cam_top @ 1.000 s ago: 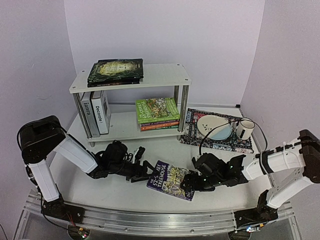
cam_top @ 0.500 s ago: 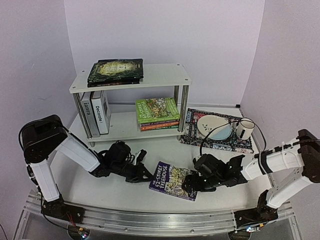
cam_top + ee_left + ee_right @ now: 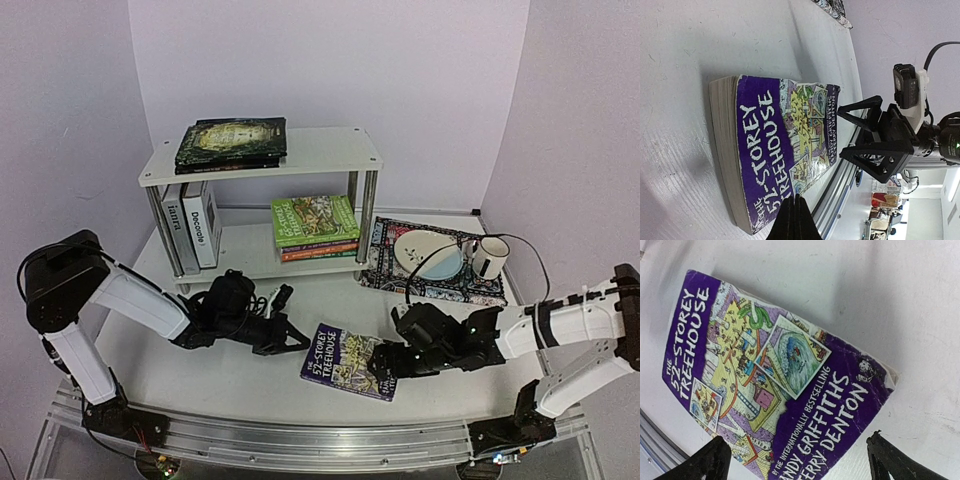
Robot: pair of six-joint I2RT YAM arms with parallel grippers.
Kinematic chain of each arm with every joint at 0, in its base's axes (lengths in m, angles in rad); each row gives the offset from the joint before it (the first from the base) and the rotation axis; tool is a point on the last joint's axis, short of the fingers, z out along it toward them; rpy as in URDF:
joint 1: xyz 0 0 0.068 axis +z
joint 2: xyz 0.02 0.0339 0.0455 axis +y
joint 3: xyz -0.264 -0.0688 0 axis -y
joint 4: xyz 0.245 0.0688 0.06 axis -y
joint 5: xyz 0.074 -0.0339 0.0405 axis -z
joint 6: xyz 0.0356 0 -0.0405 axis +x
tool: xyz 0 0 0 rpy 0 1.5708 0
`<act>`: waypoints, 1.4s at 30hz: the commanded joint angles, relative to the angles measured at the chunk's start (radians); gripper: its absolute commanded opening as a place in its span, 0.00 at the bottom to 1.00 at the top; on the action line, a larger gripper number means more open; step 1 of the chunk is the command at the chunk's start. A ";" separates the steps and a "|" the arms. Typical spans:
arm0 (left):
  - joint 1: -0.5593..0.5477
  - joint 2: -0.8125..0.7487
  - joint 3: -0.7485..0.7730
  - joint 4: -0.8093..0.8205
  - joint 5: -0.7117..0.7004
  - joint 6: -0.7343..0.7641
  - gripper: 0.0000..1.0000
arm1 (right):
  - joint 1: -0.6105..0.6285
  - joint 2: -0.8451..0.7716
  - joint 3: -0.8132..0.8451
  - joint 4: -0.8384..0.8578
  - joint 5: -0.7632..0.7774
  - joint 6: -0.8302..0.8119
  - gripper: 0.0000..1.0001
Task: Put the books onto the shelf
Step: Adjust the book at the center of the board.
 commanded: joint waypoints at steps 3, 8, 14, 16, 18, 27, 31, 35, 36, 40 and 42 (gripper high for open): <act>0.007 -0.049 0.036 0.006 0.001 0.013 0.01 | 0.005 -0.036 0.033 -0.096 0.054 -0.027 0.98; 0.007 -0.016 0.051 -0.045 -0.027 0.032 0.43 | 0.005 -0.088 0.053 -0.168 0.086 -0.114 0.98; 0.001 0.040 0.096 -0.075 -0.036 0.052 0.61 | 0.005 -0.110 0.098 -0.252 0.133 -0.176 0.98; 0.001 0.040 0.100 -0.083 -0.050 0.067 0.61 | 0.005 -0.093 0.121 -0.240 0.161 -0.198 0.98; 0.000 0.025 0.096 -0.088 -0.067 0.086 0.61 | 0.005 -0.073 0.151 -0.204 0.224 -0.243 0.98; -0.002 0.027 0.099 -0.116 -0.069 0.107 0.77 | 0.005 -0.031 0.184 0.089 0.384 -0.431 0.98; -0.002 0.044 0.101 -0.122 -0.082 0.106 0.78 | 0.005 -0.007 0.190 0.114 0.263 -0.538 0.98; -0.001 -0.002 0.080 -0.126 -0.133 0.111 0.78 | 0.007 -0.022 0.177 0.177 0.337 -0.622 0.98; -0.001 -0.023 0.068 -0.126 -0.151 0.115 0.78 | 0.007 -0.026 0.167 0.232 0.349 -0.648 0.98; 0.011 -0.123 0.010 -0.134 -0.216 0.136 0.78 | -0.015 0.009 0.130 0.394 0.490 -0.492 0.98; 0.022 -0.175 -0.019 -0.141 -0.226 0.139 0.78 | -0.048 0.084 0.153 0.420 0.506 -0.401 0.98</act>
